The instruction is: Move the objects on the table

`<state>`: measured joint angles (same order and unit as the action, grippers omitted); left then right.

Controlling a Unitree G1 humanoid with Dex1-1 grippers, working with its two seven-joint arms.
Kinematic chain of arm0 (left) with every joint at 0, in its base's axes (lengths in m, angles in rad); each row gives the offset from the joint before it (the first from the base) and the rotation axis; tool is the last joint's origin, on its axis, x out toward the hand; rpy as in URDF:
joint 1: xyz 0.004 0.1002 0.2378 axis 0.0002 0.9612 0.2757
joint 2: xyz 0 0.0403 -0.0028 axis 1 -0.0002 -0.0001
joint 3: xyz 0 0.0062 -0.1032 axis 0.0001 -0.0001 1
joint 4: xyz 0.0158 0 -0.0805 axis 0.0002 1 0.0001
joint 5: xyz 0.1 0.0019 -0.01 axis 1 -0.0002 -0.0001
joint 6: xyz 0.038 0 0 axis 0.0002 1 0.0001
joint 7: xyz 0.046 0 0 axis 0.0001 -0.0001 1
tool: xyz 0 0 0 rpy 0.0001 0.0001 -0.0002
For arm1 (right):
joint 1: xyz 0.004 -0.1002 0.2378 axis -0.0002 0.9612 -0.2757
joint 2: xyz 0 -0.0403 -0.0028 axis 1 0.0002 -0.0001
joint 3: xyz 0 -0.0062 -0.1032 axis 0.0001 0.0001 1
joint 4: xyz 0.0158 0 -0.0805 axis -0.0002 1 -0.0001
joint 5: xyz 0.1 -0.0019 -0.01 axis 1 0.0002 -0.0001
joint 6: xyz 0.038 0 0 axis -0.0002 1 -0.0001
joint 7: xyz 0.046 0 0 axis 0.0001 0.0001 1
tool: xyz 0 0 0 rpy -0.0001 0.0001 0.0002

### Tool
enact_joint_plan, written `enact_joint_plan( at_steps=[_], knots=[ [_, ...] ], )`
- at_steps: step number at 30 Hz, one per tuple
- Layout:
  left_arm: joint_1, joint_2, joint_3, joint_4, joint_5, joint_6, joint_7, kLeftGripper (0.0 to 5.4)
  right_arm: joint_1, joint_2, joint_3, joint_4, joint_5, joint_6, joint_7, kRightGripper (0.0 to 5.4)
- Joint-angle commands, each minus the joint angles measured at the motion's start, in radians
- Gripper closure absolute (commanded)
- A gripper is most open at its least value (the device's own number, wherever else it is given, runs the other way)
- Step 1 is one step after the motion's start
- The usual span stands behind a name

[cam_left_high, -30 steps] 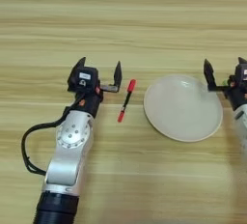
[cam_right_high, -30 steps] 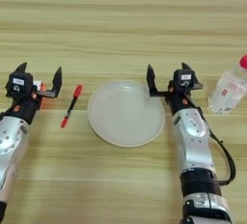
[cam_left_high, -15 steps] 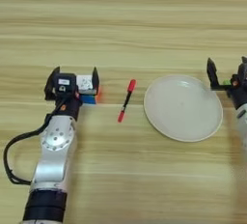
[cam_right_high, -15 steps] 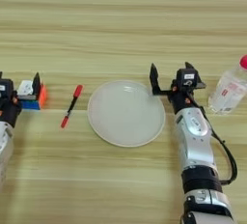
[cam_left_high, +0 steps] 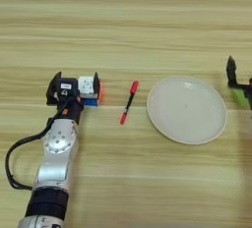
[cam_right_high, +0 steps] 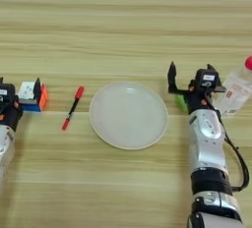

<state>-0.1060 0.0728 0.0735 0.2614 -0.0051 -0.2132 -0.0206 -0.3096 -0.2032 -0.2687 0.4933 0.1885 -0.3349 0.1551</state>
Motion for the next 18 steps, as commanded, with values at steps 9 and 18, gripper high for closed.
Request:
enact_joint_plan(
  at_steps=[9, 18],
  knots=[
    [-0.014, 0.009, -0.011, 0.018, 0.020, -0.018, 0.002, 0.02, -0.017, 0.000, 0.000, 0.011, 0.004, 0.008, 0.000, 0.00],
    [-0.012, 0.010, -0.038, 0.022, 0.034, -0.026, -0.008, 0.02, -0.017, 0.002, 0.005, 0.013, 0.002, 0.009, 0.003, 0.00]
  ],
)
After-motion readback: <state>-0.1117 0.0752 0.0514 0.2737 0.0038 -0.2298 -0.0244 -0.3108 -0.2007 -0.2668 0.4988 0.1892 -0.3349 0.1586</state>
